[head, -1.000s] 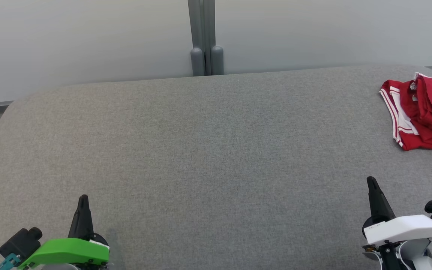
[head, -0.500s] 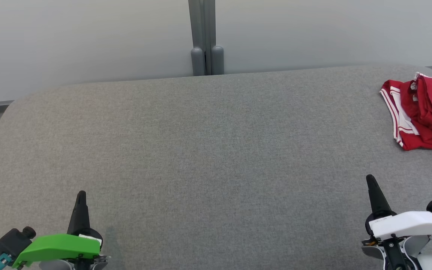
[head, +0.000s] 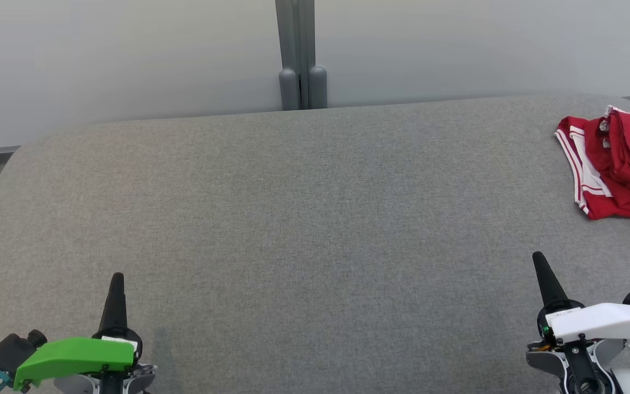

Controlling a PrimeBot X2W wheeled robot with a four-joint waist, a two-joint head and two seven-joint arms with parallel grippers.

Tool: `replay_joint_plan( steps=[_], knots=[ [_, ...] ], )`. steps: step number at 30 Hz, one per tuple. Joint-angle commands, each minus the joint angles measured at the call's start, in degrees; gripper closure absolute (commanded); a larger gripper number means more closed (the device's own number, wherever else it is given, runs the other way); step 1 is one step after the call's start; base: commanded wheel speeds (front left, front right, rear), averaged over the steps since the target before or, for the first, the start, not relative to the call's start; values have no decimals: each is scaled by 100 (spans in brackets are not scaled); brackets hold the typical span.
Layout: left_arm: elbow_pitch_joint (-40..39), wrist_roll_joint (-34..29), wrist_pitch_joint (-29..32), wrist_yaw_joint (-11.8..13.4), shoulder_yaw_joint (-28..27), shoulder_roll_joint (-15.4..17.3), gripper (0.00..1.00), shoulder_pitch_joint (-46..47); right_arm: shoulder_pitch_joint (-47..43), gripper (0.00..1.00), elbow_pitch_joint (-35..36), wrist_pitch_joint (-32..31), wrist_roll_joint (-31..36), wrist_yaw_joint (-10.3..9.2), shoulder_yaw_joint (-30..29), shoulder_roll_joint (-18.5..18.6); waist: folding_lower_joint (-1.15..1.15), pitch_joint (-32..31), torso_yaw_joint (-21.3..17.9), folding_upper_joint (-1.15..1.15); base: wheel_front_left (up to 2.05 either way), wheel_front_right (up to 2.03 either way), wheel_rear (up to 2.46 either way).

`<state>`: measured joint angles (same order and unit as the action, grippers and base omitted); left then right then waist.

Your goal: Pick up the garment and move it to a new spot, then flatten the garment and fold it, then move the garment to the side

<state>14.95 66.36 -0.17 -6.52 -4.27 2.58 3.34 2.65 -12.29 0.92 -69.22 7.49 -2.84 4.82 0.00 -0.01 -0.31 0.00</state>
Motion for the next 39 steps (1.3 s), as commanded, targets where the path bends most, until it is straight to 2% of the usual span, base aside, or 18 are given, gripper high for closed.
replay_joint_plan(
  steps=[1,39],
  knots=[
    [-59,160,39,-23,-41,38,100,152,122,100,23,-40,-144,2,-32,11,0,0,1,0,0,0,0],
    [-89,2016,530,-92,-196,45,100,282,322,100,-129,-545,-1839,1,-247,-114,0,13,22,0,0,0,0]
  ],
)
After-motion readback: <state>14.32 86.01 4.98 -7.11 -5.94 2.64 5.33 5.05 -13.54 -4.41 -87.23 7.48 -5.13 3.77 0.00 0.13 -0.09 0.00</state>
